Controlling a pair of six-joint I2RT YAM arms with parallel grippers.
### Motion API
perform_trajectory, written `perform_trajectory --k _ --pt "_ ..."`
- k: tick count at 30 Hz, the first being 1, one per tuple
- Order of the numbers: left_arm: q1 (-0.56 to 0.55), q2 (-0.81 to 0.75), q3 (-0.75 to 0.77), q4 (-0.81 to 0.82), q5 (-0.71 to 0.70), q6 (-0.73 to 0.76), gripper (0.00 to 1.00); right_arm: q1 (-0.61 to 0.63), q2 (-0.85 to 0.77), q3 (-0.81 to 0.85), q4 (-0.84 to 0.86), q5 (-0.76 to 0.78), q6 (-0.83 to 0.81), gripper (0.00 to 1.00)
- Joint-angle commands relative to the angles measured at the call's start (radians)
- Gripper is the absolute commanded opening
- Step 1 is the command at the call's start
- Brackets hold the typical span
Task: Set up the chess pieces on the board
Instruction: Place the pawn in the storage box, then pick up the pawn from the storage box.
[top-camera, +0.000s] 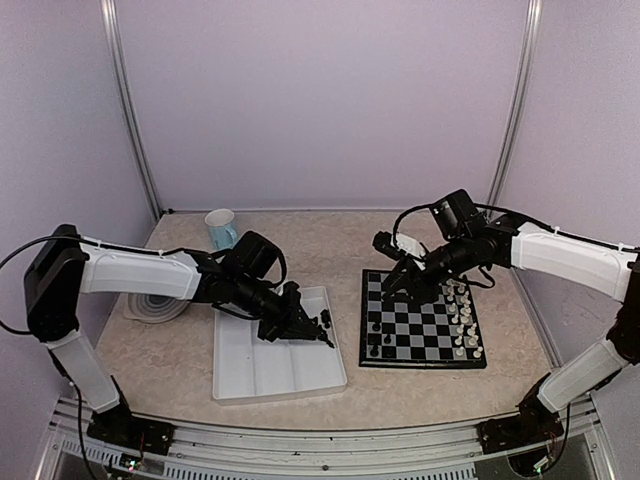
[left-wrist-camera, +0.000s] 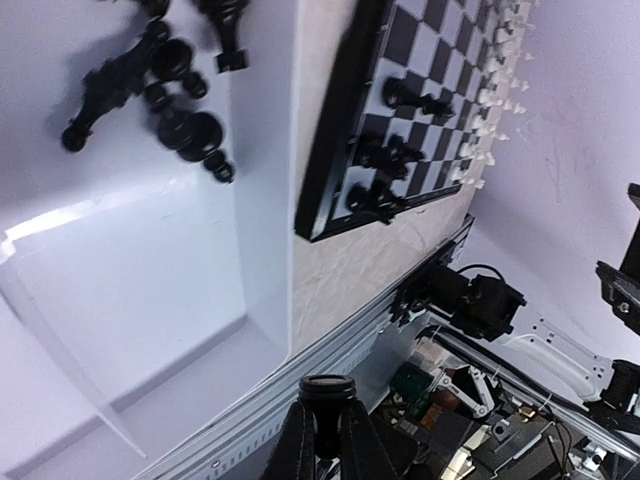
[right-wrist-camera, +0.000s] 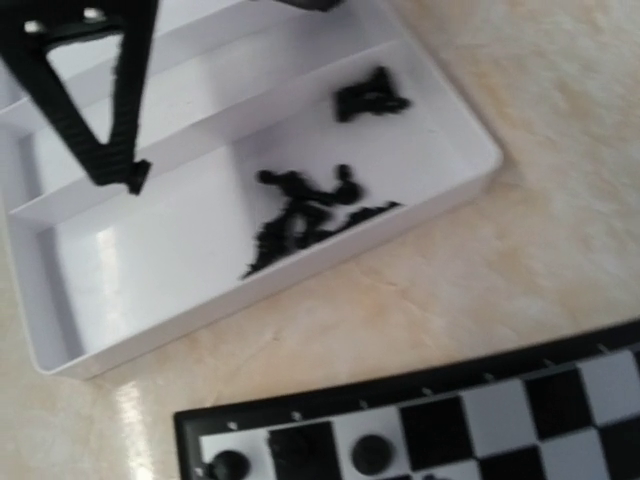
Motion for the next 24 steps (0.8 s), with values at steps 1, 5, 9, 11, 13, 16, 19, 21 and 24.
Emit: perform_trajectory --k 1,5,9,11,13,16,19,21,24 --pt "0.022 0.045 0.035 -0.233 0.057 0.125 0.04 0.052 0.028 0.011 -0.01 0.014 -0.031 0.43" --pt "0.016 0.125 0.077 -0.317 0.073 0.23 0.16 0.109 0.053 0.016 -0.02 0.052 -0.05 0.43" --pt "0.017 0.175 0.122 -0.356 0.062 0.302 0.29 0.136 0.071 0.028 -0.024 0.068 -0.057 0.43" --pt "0.019 0.197 0.17 -0.401 0.022 0.349 0.32 0.14 0.08 0.036 -0.027 0.064 -0.054 0.43" --pt "0.02 0.203 0.211 -0.417 -0.011 0.382 0.32 0.142 0.088 0.041 -0.028 0.061 -0.055 0.43" --pt "0.015 0.17 0.255 -0.397 -0.086 0.435 0.34 0.147 0.096 0.038 -0.028 0.064 -0.066 0.42" --pt "0.003 0.105 0.283 -0.366 -0.191 0.501 0.36 0.175 0.105 0.03 -0.027 0.095 -0.115 0.42" --pt "-0.006 0.05 0.275 -0.341 -0.301 0.538 0.37 0.214 0.118 0.03 -0.026 0.121 -0.176 0.4" --pt "-0.01 -0.068 0.224 -0.279 -0.498 0.573 0.41 0.294 0.157 0.056 -0.032 0.152 -0.276 0.38"
